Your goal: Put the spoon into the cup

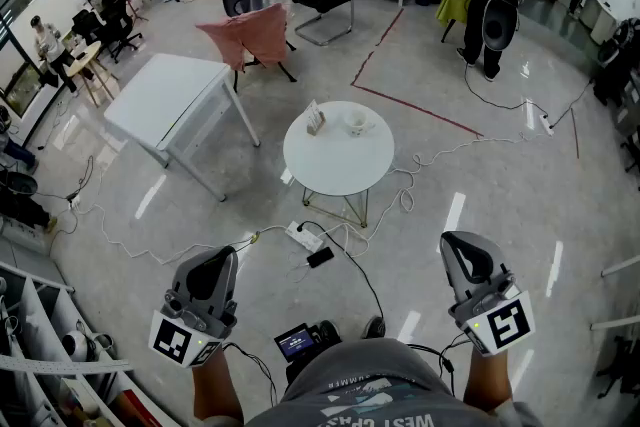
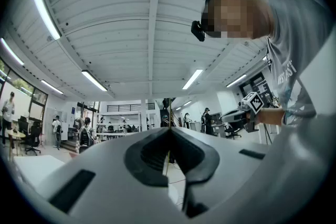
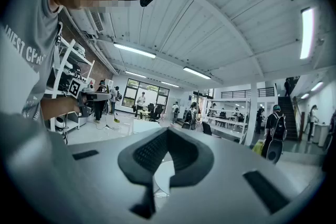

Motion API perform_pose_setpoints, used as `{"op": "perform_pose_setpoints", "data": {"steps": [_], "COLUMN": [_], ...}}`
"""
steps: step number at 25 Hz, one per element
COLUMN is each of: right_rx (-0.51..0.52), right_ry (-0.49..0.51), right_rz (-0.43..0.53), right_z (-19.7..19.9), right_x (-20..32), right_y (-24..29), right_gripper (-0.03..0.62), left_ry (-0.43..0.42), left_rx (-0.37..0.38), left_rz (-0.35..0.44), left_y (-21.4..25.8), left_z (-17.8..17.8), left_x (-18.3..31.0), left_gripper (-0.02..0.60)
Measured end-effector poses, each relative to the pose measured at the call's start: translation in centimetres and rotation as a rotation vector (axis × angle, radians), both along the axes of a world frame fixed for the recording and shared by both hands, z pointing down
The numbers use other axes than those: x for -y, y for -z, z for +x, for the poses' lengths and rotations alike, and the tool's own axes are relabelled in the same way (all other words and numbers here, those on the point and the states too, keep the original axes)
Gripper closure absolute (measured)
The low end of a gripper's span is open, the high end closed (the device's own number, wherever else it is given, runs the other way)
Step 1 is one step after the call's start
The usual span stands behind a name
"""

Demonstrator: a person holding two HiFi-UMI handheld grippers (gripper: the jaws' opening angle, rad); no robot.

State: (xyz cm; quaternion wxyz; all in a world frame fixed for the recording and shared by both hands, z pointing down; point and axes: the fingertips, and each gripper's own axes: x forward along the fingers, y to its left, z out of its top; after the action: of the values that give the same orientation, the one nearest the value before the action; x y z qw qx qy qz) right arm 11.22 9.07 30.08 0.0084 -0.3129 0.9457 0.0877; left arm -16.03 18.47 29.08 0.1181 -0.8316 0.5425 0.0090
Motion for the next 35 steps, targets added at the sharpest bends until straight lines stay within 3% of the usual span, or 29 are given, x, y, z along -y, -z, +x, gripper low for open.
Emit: {"op": "perform_pose_setpoints", "data": {"steps": [6, 10, 24, 35], "right_rx": [-0.013, -0.094, -0.017, -0.024], "right_ry": [-0.007, -0.026, -0.093, -0.133], "right_rz": [-0.009, -0.072, -0.100, -0.114], "right_z": [0.2, 0.7, -1.3, -1.2], "right_x": [-0.1, -0.4, -0.5, 0.2], "right_y": [-0.4, -2.7, -2.5, -2.5], "right_gripper": [0.594, 0.592, 0.591, 0.591], "left_ry": [-0.011, -0.026, -0.103, -0.168], "left_rx": [-0.003, -0.007, -0.033, -0.054], "left_rz": [0.002, 0.000, 0.009, 0.005], "left_y": [0.0, -0.3, -1.2, -1.5], "left_z": [0.3, 0.1, -2.1, -1.6], "left_x": [0.2, 0.2, 0.8, 2.8], "left_gripper": [0.580, 0.580, 0.580, 0.580]}}
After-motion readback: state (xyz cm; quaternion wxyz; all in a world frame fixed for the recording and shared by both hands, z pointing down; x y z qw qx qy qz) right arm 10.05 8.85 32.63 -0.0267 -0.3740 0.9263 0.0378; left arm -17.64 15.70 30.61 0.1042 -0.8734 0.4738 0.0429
